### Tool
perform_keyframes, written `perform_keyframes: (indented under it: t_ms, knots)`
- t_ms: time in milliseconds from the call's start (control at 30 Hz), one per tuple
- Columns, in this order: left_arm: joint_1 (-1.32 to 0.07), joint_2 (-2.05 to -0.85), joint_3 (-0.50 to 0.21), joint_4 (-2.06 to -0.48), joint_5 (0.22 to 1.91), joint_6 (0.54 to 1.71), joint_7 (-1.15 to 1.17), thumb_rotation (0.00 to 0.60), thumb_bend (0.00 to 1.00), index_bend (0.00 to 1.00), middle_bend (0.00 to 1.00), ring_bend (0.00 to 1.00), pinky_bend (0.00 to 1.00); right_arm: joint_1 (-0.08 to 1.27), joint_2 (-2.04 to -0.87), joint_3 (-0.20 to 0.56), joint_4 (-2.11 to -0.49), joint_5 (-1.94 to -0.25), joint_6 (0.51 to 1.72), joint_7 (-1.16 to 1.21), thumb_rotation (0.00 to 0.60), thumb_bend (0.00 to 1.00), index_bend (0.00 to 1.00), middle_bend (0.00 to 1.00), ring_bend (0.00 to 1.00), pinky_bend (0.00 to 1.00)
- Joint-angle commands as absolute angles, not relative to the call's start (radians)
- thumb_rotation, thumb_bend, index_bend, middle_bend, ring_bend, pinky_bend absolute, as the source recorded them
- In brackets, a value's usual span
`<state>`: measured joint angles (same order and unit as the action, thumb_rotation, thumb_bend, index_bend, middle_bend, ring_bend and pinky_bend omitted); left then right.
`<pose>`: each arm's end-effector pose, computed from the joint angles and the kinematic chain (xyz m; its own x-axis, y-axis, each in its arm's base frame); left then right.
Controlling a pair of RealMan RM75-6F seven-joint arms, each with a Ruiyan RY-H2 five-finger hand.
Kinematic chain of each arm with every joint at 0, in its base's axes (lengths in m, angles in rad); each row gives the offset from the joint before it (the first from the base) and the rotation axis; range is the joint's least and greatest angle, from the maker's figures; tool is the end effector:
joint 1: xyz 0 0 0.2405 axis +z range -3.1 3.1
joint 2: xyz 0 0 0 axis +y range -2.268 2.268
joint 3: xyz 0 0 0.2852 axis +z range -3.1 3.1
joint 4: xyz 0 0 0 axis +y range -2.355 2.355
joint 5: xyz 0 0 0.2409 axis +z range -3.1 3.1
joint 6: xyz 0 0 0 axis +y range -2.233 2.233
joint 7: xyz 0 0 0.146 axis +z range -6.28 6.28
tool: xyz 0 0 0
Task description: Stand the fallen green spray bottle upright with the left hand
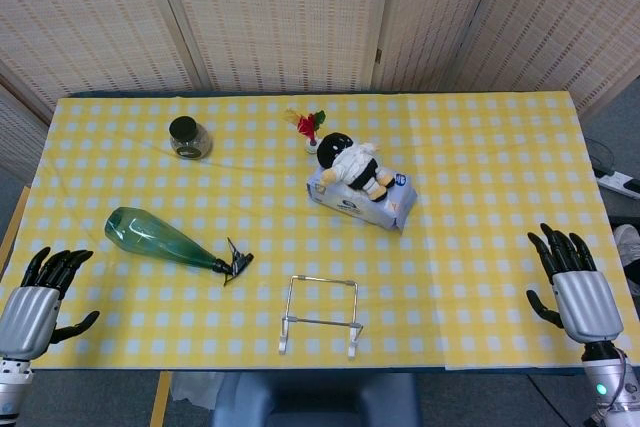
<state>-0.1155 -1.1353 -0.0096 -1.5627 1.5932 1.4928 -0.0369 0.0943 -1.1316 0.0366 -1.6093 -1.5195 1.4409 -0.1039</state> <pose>-0.3438 0.1888 0.1328 0.4015 0.0230 0.9156 0.9097 -0.1255 -0.3958 -0.3479 -0.1876 0.1304 0.4829 -0.0525 0.8741 -0.8756 -0.0427 0.4811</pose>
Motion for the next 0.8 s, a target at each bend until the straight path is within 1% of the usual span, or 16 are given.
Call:
perform_keyframes:
  t_ms: [33,133,267,367,433,500,533,633,767,800]
  knots:
    - [-0.117,-1.135,-0.008,-1.562,1.597,1.493,-0.037,0.6,0.24,0.19,0.21,0.15,0.07,0.093,-1.133,0.037,-1.608,-1.522,1.445,-0.102,0.6,0.36,0.0,0.0,0.0,0.0]
    - [-0.122,-1.141,-0.008,-1.555,1.611,1.498,-0.044,0.6,0.24,0.22,0.23,0.16,0.07,0.093,-1.13,0.034,-1.609,-1.521,1.441,-0.103,0.6,0.36,0.0,0.0,0.0,0.0]
    - [-0.134,-1.173,-0.012,-1.529,1.647,1.519,-0.07,0.6,0.24,0.2,0.23,0.17,0.08,0.084,-1.118,0.036,-1.619,-1.524,1.46,-0.092,0.6,0.36,0.0,0.0,0.0,0.0]
    - [-0.156,-1.229,-0.013,-1.477,1.708,1.546,-0.12,0.6,0.24,0.19,0.23,0.17,0.1,0.074,-1.113,0.041,-1.623,-1.529,1.487,-0.08,0.6,0.36,0.0,0.0,0.0,0.0]
    - [-0.187,-1.25,-0.003,-1.442,1.757,1.532,-0.131,0.6,0.24,0.21,0.24,0.19,0.11,0.067,-1.124,0.056,-1.618,-1.517,1.513,-0.106,0.6,0.36,0.0,0.0,0.0,0.0]
    - [-0.226,-1.259,-0.001,-1.415,1.792,1.503,-0.131,0.6,0.24,0.24,0.27,0.22,0.13,0.061,-1.138,0.066,-1.612,-1.508,1.533,-0.151,0.6,0.36,0.0,0.0,0.0,0.0]
    - [-0.237,-1.258,-0.002,-1.414,1.791,1.487,-0.129,0.6,0.24,0.26,0.3,0.24,0.15,0.06,-1.139,0.066,-1.617,-1.509,1.533,-0.152,0.6,0.36,0.0,0.0,0.0,0.0]
    - [-0.27,-1.254,-0.008,-1.423,1.79,1.445,-0.113,0.6,0.24,0.28,0.35,0.27,0.17,0.06,-1.132,0.06,-1.627,-1.515,1.528,-0.133,0.6,0.36,0.0,0.0,0.0,0.0]
    - [-0.307,-1.258,-0.018,-1.428,1.793,1.413,-0.108,0.6,0.24,0.3,0.37,0.28,0.19,0.06,-1.125,0.054,-1.63,-1.521,1.521,-0.13,0.6,0.36,0.0,0.0,0.0,0.0]
    - [-0.345,-1.27,-0.035,-1.43,1.787,1.37,-0.11,0.6,0.24,0.3,0.37,0.28,0.2,0.055,-1.12,0.055,-1.636,-1.511,1.523,-0.141,0.6,0.36,0.0,0.0,0.0,0.0]
